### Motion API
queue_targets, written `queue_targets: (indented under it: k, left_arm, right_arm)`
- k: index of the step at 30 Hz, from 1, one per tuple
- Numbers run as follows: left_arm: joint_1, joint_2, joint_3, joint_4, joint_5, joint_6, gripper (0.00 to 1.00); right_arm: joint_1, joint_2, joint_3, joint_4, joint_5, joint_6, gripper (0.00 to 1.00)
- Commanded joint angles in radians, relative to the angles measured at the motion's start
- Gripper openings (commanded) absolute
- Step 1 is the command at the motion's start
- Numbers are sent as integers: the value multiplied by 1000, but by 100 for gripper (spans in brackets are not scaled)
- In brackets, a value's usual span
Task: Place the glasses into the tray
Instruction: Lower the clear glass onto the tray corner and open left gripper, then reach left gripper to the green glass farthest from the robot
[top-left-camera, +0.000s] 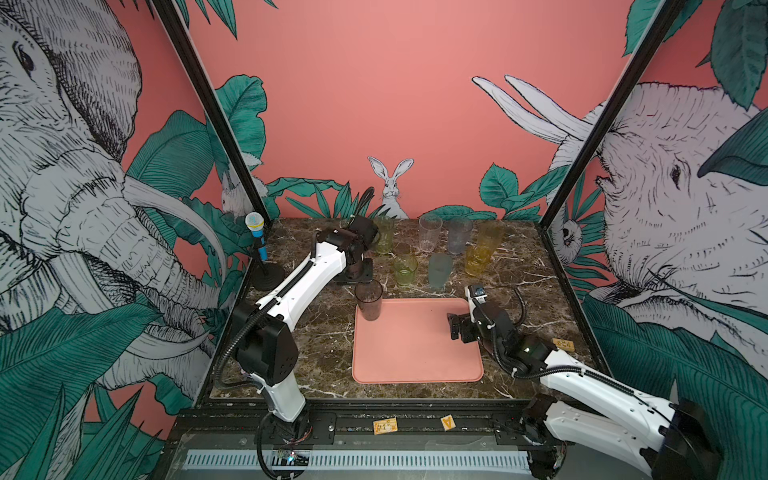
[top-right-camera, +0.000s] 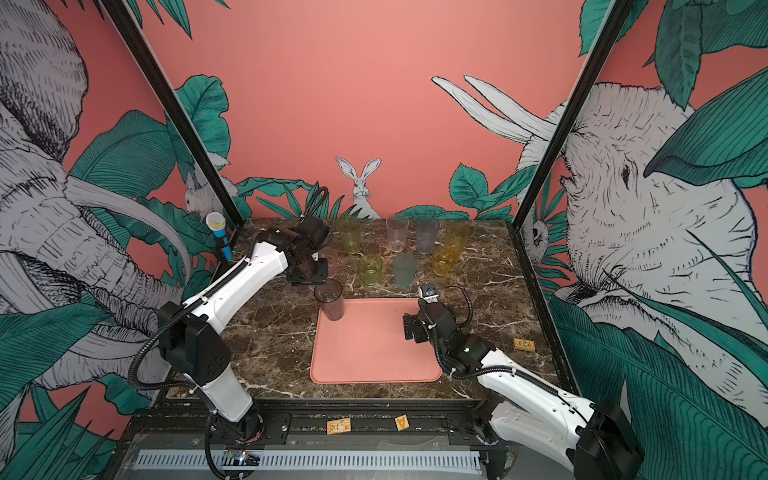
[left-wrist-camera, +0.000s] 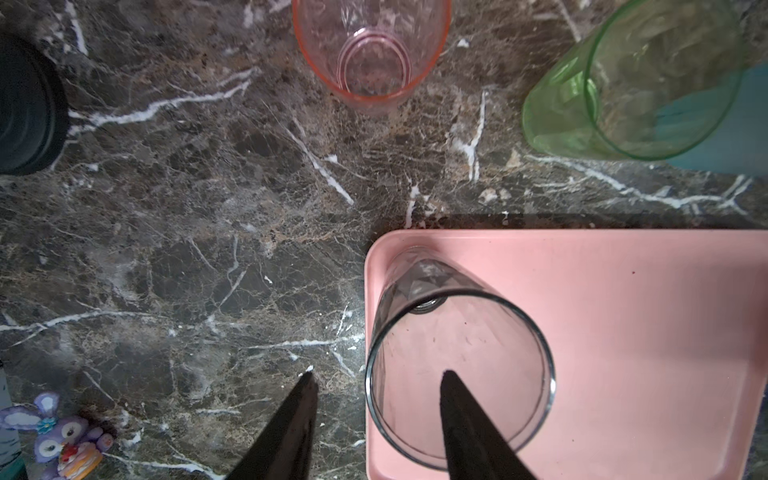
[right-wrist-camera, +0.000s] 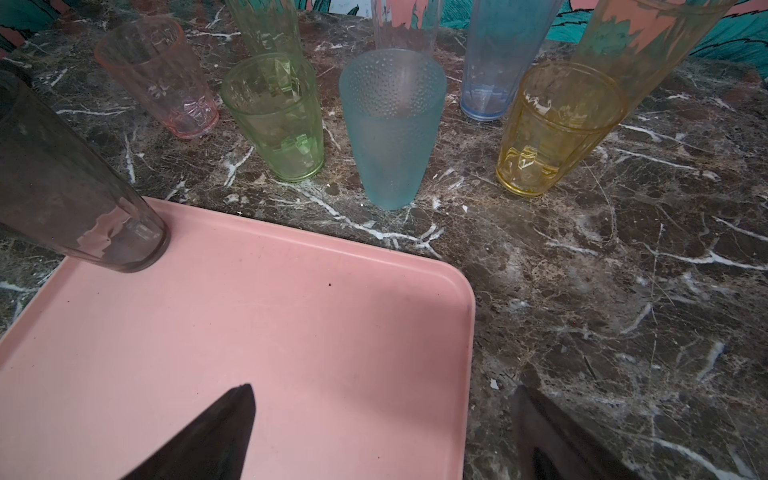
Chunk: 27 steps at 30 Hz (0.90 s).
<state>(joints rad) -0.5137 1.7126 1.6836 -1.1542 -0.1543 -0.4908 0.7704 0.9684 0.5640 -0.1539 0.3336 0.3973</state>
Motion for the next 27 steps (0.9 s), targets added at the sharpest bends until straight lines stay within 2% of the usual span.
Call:
queue_targets:
  k: [1,10,16,24,27]
  left_arm:
    - [11,-25,67,-36,-26,8,55]
    - [116,130,319,-52,56,21,55]
    - [166,251,477,-55,67,23,55]
    - [186,467,753,-68,77,42,54]
    - [187,516,802,-24,84,47,54]
  right_arm:
    - [1,-10,33,14,16,11,98]
    - [2,-19,27,15,25,12,98]
    - [2,-1,42,7,21,7,98]
    - [1,6,50,1,15,4,99]
    - [2,10,54,-1,15,2,99]
